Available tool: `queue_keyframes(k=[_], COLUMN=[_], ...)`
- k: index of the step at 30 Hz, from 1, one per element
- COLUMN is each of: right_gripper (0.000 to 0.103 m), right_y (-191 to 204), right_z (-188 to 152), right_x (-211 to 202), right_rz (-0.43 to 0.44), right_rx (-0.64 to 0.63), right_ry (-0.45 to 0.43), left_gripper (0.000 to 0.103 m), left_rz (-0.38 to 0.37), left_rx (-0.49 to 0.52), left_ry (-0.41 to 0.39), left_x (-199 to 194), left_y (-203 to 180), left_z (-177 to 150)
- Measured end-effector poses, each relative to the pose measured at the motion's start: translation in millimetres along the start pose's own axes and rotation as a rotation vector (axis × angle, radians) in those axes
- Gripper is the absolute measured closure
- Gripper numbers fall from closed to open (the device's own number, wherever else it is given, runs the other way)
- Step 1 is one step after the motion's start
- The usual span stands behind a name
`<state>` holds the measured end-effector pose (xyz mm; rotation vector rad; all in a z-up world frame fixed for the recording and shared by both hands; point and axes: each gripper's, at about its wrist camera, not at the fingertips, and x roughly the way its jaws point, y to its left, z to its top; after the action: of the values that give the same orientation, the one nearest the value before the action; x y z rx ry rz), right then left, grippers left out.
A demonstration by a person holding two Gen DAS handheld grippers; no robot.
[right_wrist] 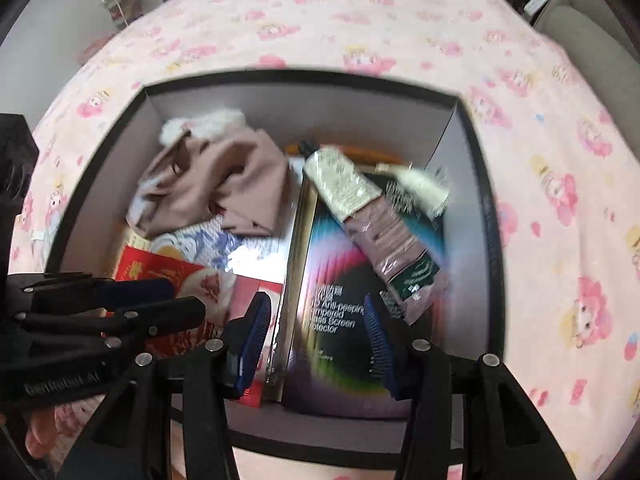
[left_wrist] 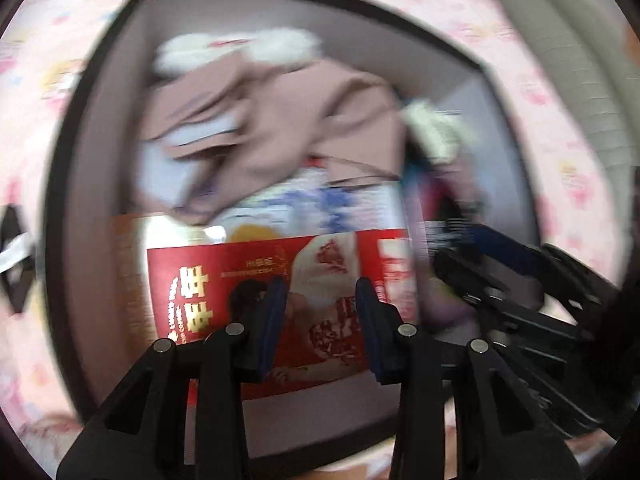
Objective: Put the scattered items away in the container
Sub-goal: 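Withdraw the left gripper from the box toward the clear phone case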
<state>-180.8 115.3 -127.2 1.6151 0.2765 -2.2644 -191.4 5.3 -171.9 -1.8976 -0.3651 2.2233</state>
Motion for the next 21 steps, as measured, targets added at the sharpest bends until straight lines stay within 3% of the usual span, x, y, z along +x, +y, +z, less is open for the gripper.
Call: queue_keyframes(k=[2, 5, 8, 10, 12, 21], right_gripper=[0.059, 0.059, 0.059, 0.059, 0.059, 0.058], right_y=[-23, -25, -26, -30, -33, -34], right_z=[-17, -17, -18, -20, -21, -39], right_x=[-8, -1, 4, 3, -5, -82], right_rz=[0.038, 0.085, 0.113, 0.147, 0.17, 0.077], right_rx=[0.014, 0.036, 0.05, 0.086, 0.12, 0.165], right_ry=[0.04, 0.078, 0.103, 0.117, 0.097, -0.135], left_gripper=[0.071, 0.071, 0.069, 0.054, 0.05, 0.044], left_rz=[0.022, 0.081, 0.069, 0.061, 0.051, -0.037], left_rx=[-0.01, -0.007, 0.007, 0.018, 0.018, 0.104], left_ry=[-0.002, -0.01, -0.013, -0.031, -0.07, -0.297], left_x=[-2, -4, -6, -9, -16, -87], left_y=[2, 6, 6, 2, -3, -30], left_z=[0, 1, -1, -4, -9, -53])
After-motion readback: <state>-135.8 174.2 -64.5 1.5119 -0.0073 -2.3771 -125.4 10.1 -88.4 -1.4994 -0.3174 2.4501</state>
